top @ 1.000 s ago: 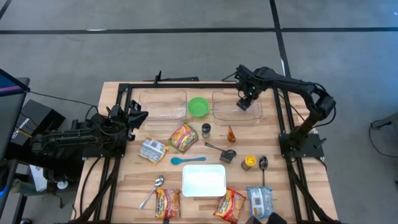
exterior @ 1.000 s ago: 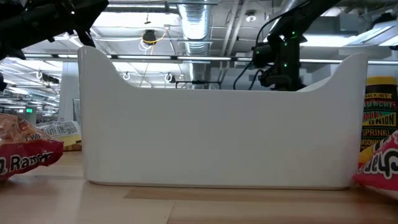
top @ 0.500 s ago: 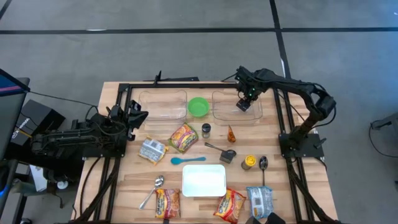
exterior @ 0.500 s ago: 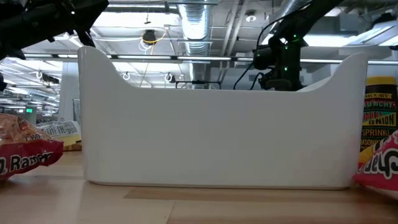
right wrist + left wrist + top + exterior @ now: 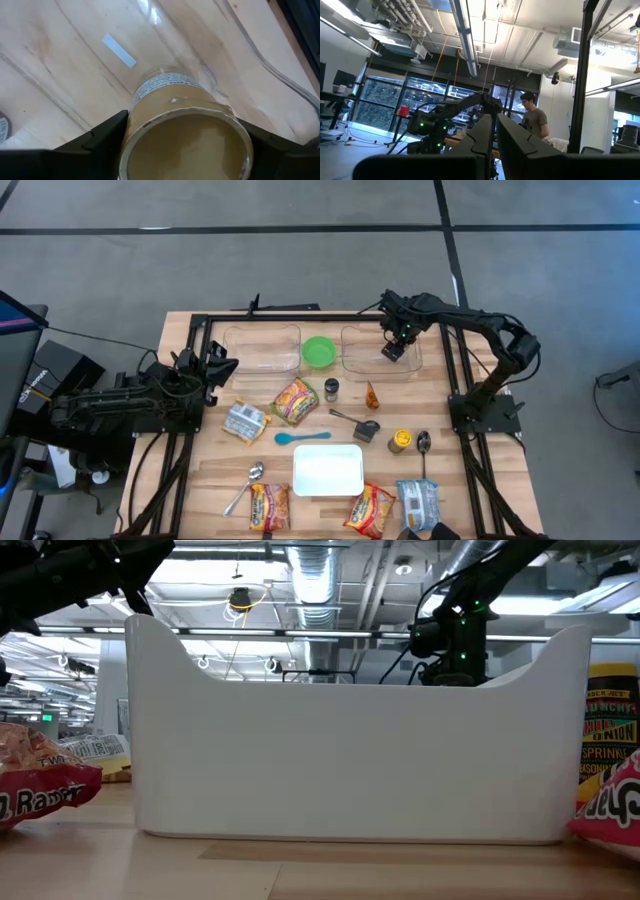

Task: Pick & Place Food Item
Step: Put the golden seasoning into the right transparent bin, then put the orange seasoning into the right transparent bin

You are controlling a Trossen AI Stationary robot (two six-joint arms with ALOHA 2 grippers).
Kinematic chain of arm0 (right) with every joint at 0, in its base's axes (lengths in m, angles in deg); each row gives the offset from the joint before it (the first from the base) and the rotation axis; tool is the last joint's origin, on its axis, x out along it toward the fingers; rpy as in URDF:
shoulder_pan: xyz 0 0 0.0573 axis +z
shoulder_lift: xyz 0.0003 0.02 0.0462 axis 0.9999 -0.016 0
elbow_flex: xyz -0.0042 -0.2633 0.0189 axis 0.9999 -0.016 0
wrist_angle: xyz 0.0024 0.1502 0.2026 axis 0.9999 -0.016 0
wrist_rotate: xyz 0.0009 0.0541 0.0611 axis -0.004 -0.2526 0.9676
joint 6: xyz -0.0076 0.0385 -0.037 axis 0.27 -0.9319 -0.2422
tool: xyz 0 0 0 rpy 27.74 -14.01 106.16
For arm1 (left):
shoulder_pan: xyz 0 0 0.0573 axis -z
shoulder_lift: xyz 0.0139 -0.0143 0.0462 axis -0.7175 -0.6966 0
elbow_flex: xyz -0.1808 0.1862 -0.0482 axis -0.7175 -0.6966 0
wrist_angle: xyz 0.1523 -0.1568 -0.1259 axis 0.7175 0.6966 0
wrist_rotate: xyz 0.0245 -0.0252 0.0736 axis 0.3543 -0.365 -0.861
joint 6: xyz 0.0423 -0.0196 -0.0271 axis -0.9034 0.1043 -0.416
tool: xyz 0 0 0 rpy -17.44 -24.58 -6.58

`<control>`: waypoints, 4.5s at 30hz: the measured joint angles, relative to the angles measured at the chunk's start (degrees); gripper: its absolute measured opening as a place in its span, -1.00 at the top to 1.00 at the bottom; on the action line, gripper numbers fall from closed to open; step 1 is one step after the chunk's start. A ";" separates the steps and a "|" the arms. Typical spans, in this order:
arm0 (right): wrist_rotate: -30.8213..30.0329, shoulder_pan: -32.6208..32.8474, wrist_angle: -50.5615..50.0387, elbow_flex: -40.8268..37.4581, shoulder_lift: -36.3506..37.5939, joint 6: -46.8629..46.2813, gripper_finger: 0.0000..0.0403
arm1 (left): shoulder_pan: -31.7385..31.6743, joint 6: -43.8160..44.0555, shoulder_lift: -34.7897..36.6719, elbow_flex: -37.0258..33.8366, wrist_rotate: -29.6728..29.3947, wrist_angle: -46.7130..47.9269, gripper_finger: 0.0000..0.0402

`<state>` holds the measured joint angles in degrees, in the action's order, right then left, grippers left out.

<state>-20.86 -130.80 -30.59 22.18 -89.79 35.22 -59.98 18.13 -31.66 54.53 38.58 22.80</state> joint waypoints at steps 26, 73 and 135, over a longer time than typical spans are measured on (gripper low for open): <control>-0.17 0.00 0.18 -0.04 -0.03 0.98 -0.83 | 0.00 0.00 -0.02 0.00 -0.02 0.00 0.89; -0.06 5.88 -11.84 12.52 12.12 -3.42 -0.35 | 0.00 0.00 -0.01 0.00 -0.02 0.00 0.89; 0.00 46.62 -11.74 12.50 21.29 -9.92 0.95 | 0.01 0.01 -0.02 0.00 -0.02 0.01 0.89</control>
<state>-20.86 -84.18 -42.33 34.68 -68.51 25.30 -59.97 18.15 -31.69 54.53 38.56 22.81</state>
